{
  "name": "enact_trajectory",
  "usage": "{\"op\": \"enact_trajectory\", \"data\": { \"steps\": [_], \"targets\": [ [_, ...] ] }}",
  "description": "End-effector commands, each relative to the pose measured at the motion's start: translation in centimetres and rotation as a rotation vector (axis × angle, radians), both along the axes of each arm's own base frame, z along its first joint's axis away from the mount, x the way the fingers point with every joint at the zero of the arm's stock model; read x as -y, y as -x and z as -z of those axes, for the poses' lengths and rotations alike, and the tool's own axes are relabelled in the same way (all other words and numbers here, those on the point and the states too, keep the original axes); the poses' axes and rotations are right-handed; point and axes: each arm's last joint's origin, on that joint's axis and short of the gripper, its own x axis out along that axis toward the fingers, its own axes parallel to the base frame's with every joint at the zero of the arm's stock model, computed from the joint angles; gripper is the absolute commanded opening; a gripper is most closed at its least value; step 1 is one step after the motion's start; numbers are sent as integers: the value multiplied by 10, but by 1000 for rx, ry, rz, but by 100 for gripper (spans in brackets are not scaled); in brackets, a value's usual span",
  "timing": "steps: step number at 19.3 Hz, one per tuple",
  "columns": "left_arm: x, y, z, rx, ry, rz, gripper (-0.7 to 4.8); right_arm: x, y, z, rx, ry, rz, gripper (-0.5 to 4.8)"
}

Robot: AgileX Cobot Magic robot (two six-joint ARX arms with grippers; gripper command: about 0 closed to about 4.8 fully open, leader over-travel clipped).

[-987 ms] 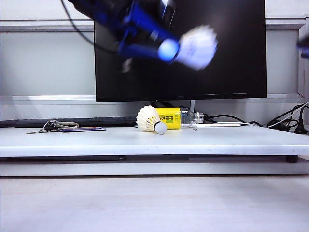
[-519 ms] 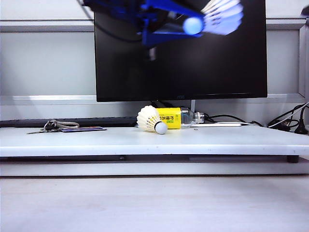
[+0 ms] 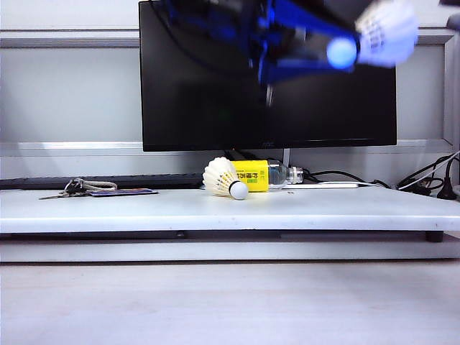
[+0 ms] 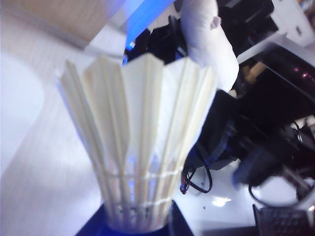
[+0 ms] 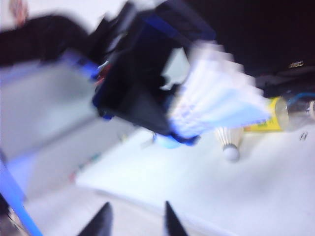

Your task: Stack the badminton balls on the table vertically.

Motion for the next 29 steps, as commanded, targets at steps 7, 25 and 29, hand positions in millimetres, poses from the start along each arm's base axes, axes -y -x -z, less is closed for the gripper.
{"op": "enact_trajectory", "data": {
  "steps": [7, 25, 29],
  "targets": [
    [5, -3, 13, -154, -44, -18, 129, 0, -4, 4, 29, 97, 77, 182],
    [-9, -7, 26, -47, -374, -244, 129, -6, -3, 8, 11, 124, 49, 335],
    [-40, -31, 31, -5, -546, -472, 130, -6, -4, 12, -29, 135, 56, 333]
  ]
}}
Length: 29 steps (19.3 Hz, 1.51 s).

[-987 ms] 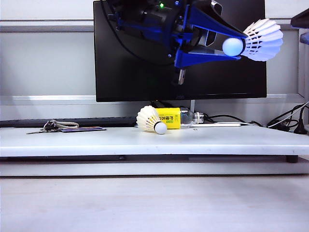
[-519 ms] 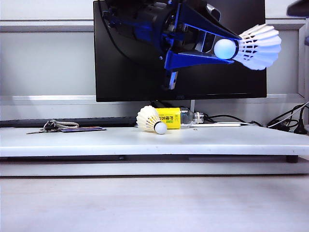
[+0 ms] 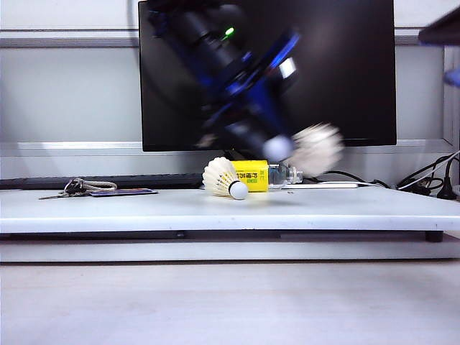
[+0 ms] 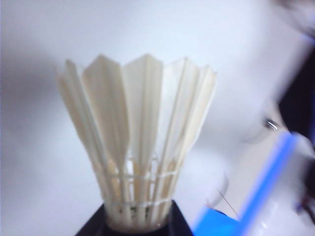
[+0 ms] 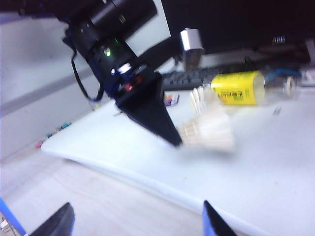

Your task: Stack the badminton balls on the table vertically.

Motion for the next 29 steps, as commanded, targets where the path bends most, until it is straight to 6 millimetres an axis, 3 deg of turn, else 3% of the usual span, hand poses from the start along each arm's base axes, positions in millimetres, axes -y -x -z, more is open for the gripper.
{"op": "enact_trajectory", "data": {
  "steps": [1, 3, 10, 13, 20, 29],
  "targets": [
    [-19, -15, -2, 22, -41, -96, 130, 1, 0, -1, 3, 0, 26, 333],
    [-29, -21, -1, 71, -108, -148, 130, 1, -1, 0, -1, 0, 46, 333],
    [-33, -24, 8, 209, -300, -106, 157, 1, -1, 1, -19, 4, 50, 333],
    [-32, -28, 22, 224, -364, -73, 219, 1, -1, 3, -40, 10, 56, 333],
    [-36, -26, 27, 246, -473, -23, 219, 2, -1, 4, -42, 10, 73, 332],
    [-34, -28, 26, 272, -449, -3, 218, 2, -2, 5, -53, 13, 94, 332]
  ]
}}
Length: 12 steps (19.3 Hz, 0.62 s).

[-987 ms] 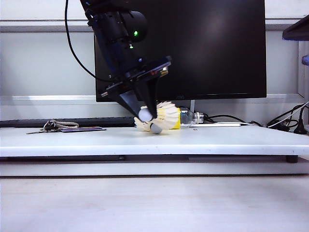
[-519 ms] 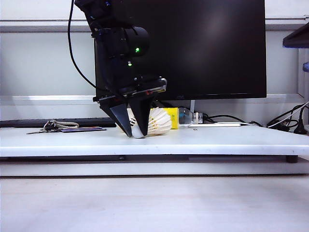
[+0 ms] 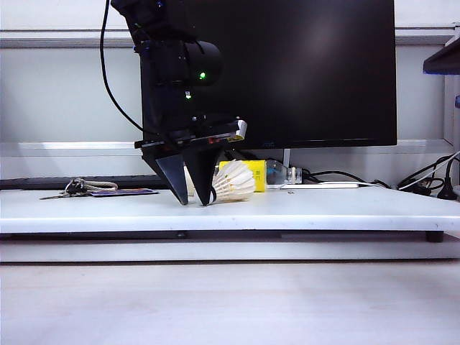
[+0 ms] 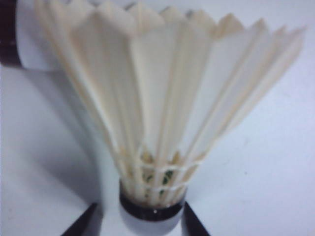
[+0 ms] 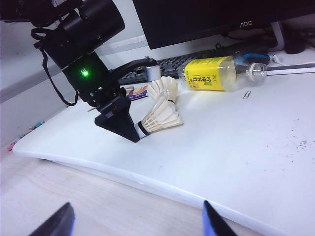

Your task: Stack the badminton balls on the table vertically.

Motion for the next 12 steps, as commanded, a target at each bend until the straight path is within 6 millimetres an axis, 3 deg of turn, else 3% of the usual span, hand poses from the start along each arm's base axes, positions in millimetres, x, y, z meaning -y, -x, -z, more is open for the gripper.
{"op": "enact_trajectory", "data": {
  "steps": [1, 8, 12],
  "targets": [
    [2, -1, -3, 17, 27, 15, 218, 0, 0, -1, 7, 2, 5, 332],
    [5, 1, -2, 2, 59, 32, 213, 0, 0, -1, 7, 2, 5, 332],
    [5, 2, -2, -4, 55, 31, 151, 0, 0, -1, 6, 2, 4, 332]
  ]
}}
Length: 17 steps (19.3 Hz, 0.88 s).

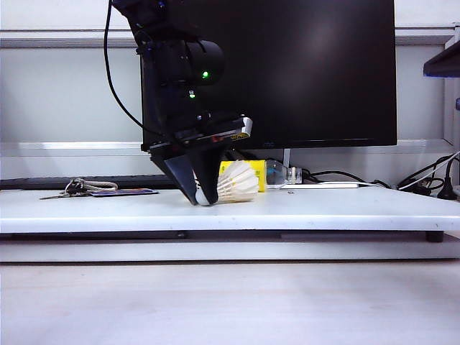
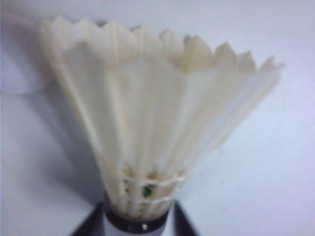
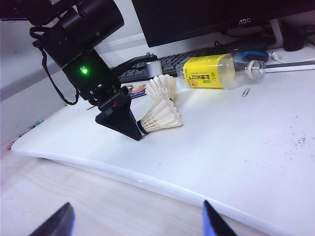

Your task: Stack the badminton balls on the table vertically.

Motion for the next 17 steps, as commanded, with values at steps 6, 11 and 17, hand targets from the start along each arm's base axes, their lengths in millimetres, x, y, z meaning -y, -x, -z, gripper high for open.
{"op": "enact_trajectory", "data": {
  "steps": [6, 11, 17],
  "targets": [
    [0, 3, -2, -17, -4, 8, 119, 0, 0, -1, 6, 2, 2, 305],
    [-3, 7, -12, -6, -7, 8, 117, 0, 0, 0, 0, 4, 3, 305],
    [-11, 18, -36, 4, -3, 5, 110, 0, 0, 1, -16, 7, 5, 305]
  ]
}}
